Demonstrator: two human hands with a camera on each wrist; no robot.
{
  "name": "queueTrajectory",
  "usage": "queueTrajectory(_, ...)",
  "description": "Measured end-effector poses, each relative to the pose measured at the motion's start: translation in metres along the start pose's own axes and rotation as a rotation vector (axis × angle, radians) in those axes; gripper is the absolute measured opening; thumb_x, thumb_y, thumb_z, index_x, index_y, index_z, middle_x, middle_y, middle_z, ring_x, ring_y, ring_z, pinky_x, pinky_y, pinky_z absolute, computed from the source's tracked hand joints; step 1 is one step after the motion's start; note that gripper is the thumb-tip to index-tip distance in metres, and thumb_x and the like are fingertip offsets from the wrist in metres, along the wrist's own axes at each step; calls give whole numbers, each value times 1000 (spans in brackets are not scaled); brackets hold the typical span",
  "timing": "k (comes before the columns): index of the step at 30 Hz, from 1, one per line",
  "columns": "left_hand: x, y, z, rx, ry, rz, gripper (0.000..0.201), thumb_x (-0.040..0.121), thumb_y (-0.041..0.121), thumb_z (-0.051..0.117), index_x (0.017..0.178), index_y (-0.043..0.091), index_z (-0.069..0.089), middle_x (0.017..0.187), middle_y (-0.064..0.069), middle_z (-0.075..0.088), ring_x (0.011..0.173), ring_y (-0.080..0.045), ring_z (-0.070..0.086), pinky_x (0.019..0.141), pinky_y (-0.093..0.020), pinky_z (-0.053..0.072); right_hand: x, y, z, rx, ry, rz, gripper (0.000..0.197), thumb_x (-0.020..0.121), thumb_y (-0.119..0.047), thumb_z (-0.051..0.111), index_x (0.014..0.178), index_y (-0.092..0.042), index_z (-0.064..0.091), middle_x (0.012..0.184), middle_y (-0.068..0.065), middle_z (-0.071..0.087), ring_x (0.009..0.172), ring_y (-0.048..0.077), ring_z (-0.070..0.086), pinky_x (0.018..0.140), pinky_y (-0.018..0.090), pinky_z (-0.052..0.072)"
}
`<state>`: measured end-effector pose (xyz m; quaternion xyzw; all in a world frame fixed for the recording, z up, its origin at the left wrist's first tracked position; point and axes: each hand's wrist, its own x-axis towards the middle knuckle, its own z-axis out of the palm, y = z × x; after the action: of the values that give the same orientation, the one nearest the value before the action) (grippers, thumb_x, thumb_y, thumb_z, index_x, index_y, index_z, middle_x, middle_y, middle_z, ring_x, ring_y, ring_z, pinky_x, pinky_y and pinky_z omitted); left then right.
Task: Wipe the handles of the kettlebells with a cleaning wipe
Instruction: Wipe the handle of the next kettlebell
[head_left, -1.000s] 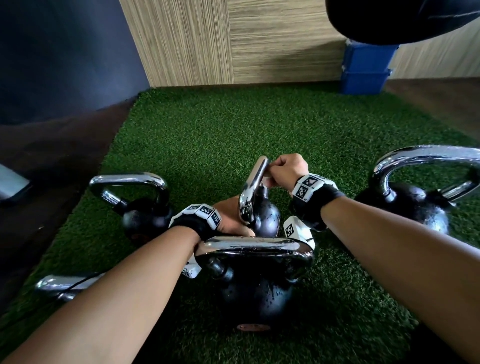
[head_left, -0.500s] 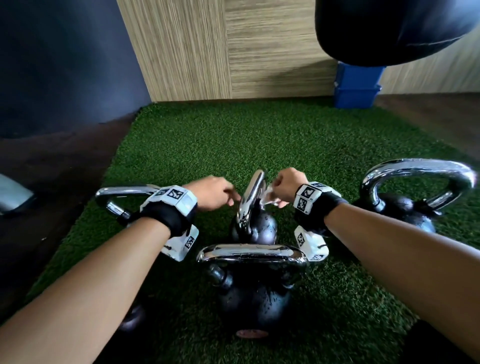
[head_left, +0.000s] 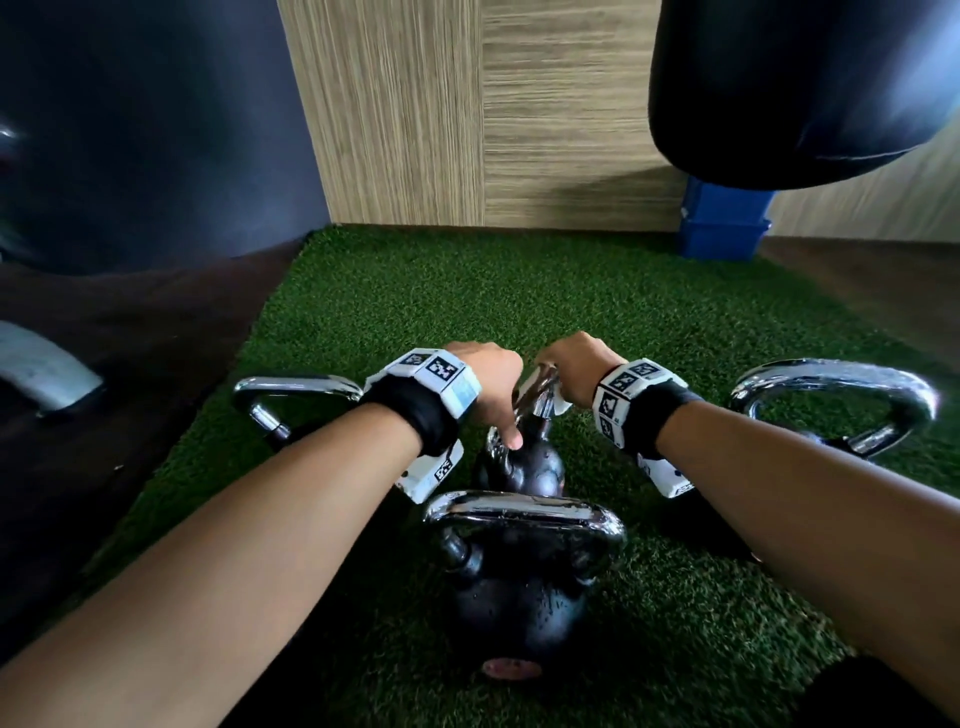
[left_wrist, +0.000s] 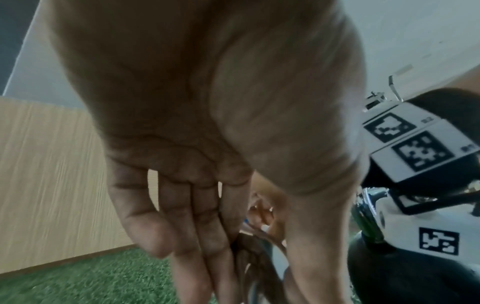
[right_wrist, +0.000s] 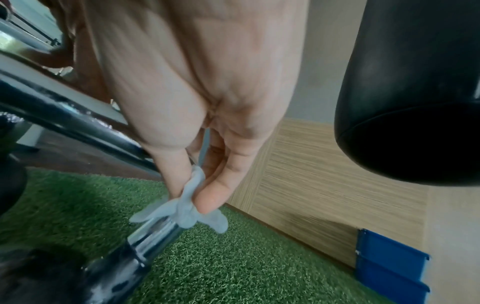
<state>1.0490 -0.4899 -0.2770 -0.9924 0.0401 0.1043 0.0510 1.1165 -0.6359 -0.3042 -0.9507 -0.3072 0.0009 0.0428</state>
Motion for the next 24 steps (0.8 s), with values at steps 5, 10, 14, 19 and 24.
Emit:
queueTrajectory(5,1,-18,1,131,52,53,49,65,46,91,103,25,68,93,6,71,92,-24,67,71,-30,42,-9,-5,-10,-101,-66,81,15,84,-9,70,96,-1,70,89,14,70,90,33,71,67,29,53)
queueTrajectory(10,-3,-28,13,140,210,89,61,75,28,88,131,41,64,125,6,70,112,-23,67,91,-33,51,-27,-3,-11,-88,-135,131,33,72,-18,86,65,-8,56,61,3,55,68,24,62,60,27,49)
queueTrajectory(14,-9,-26,14,87,224,78,62,79,23,83,134,43,62,129,6,68,114,-23,67,94,-36,55,-43,0,-3,-46,-59,153,5,82,-6,67,86,-4,70,64,2,55,75,26,68,61,29,53)
queueTrajectory(19,-27,-38,18,-65,143,52,69,86,13,70,142,48,51,129,0,68,98,-23,67,80,-34,56,-58,1,-8,44,-99,204,19,78,-10,81,94,-4,72,67,5,60,70,22,63,58,23,45)
queueTrajectory(24,-64,-65,50,-500,200,-76,67,87,-6,50,128,45,63,115,20,71,96,-6,69,91,-30,58,-74,-5,-32,78,-98,118,27,73,-29,86,90,-10,78,84,7,75,85,22,71,66,29,57)
